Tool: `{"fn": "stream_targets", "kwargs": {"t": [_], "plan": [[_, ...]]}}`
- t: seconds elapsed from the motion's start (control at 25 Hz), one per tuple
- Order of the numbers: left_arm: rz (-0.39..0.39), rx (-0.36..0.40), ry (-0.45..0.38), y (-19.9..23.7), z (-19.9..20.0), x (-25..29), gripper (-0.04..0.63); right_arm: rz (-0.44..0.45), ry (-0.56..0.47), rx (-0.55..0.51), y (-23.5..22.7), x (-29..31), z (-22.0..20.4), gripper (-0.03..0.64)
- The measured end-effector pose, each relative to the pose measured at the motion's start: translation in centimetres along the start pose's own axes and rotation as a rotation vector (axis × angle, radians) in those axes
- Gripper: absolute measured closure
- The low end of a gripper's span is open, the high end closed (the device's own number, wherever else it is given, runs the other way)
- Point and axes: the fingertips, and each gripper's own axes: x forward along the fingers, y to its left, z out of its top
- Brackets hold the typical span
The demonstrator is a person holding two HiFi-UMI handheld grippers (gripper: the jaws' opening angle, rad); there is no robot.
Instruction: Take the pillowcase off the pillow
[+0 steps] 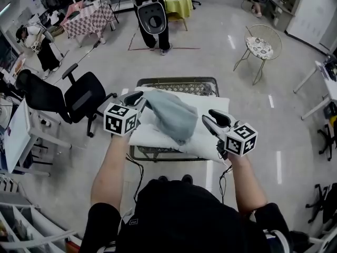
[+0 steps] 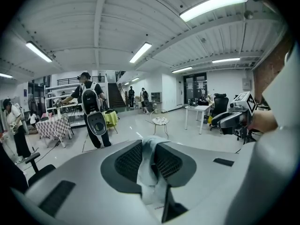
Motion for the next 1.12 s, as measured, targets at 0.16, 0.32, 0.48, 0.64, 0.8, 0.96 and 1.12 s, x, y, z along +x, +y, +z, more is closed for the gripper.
{"fn": "stream_targets", "kwargs": {"t": [0.16,0.32,0.48,0.64,0.8,0.96,1.12], "plan": [[0.057,-0.017,0.016,3.4,-2.2,-1.4,0.523,-0.011,0.014,0.014,1.3,1.0,-0.9,0.457],[0.021,-0.046,0.134,5.9,-7.9,-1.9,0.528,-0.043,0.038,0.046,2.9,2.4,-2.3,0.457],[-0.121,-0.033,0.330,5.1,-16.0,-1.5,0.403,-0.078,0.061,0.087,4.9,4.2,-3.9,0.458],[-0.169,-0.090,0.337,6.1,-19.9,-2.9,0.356,-0.089,0.088,0.111,7.3,5.7,-5.5,0.459],[-0.137,-0.095,0.204,7.3,-18.1,-4.4,0.357,-0.103,0.089,0.091,9.0,6.8,-5.4,0.462],[-0.135,-0.104,0.058,6.4,-14.1,-5.6,0.359,-0.135,0.041,0.043,9.3,7.1,-3.4,0.489],[-0.122,-0.102,-0.053,4.8,-10.1,-7.1,0.394,-0.150,-0.038,-0.019,9.5,5.8,-0.2,0.548]]}}
